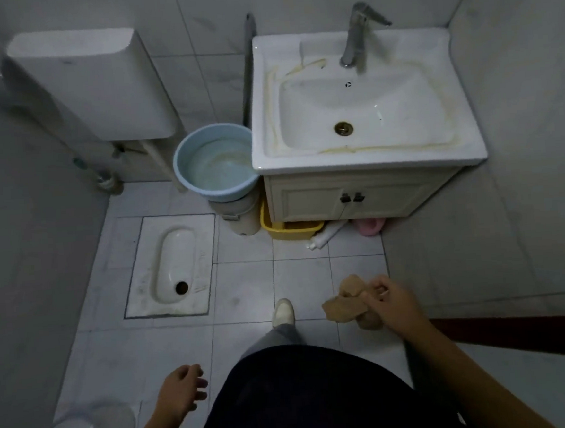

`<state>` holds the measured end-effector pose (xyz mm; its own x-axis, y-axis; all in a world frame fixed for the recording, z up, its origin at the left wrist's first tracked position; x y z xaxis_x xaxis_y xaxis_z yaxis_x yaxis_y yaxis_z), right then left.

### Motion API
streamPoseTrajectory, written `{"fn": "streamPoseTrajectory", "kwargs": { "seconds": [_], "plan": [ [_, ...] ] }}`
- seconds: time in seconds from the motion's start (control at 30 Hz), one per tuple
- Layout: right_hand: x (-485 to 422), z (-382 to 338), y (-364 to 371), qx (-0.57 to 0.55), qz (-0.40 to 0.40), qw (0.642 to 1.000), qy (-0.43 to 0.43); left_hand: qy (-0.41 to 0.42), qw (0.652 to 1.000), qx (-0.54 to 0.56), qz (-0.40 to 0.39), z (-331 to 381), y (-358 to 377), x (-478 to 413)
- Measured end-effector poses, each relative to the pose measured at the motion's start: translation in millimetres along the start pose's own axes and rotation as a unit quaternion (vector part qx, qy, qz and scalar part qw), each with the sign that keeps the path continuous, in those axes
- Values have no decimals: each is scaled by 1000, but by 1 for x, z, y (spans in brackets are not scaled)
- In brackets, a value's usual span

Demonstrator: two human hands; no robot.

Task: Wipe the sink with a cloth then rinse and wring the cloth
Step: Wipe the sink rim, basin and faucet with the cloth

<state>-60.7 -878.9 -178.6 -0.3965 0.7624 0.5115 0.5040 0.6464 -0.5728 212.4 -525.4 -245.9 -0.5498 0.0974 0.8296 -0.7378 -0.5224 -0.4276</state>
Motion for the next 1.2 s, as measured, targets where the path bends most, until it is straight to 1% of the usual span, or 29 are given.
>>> {"fn": "streamPoseTrajectory", "kwargs": {
  "seconds": [0.07, 0.17, 0.3, 0.43, 0.53, 0.63, 0.77, 0.87, 0.93, 1.07, 1.2],
  "plan": [
    [-12, 4, -15, 19, 8, 999, 33, 16, 999, -33, -20, 38, 10, -19],
    [-21, 13, -37, -4, 49, 995, 91, 63, 993, -92, -49, 107, 26, -42],
    [-25, 22, -66, -26, 94, 982, 161, 119, 983, -110, -87, 207, 53, -57],
    [-47, 28, -86, -41, 118, 973, 193, 171, 970, -126, -121, 287, 83, -61],
    [-78, 19, -99, -32, 120, 975, 185, 185, 964, -136, -131, 323, 99, -63],
    [-121, -11, -117, -55, 94, 984, 143, 190, 969, -114, -107, 349, 106, -66],
    [-188, -83, -153, -41, 1, 999, -1, 171, 983, -56, -42, 380, 107, -61],
    [-230, -149, -177, -55, -84, 990, -96, 175, 984, -28, -3, 402, 109, -51],
    [-255, -188, -187, -64, -122, 979, -147, 182, 983, -7, 28, 416, 110, -45],
    [-296, -255, -191, -94, -153, 960, -216, 206, 975, 9, 86, 437, 104, -38],
    [-328, -298, -179, -100, -147, 954, -241, 237, 961, -32, 139, 459, 92, -41]
  ]
}}
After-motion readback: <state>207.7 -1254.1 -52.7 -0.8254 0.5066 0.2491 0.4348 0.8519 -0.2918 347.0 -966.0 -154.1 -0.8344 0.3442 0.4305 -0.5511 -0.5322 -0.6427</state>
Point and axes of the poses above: each hand's wrist, its own x-axis away from the middle knuckle, its own y-axis out of the palm, z = x × y, the point moved 2 cm from there along -x, towards the middle knuckle
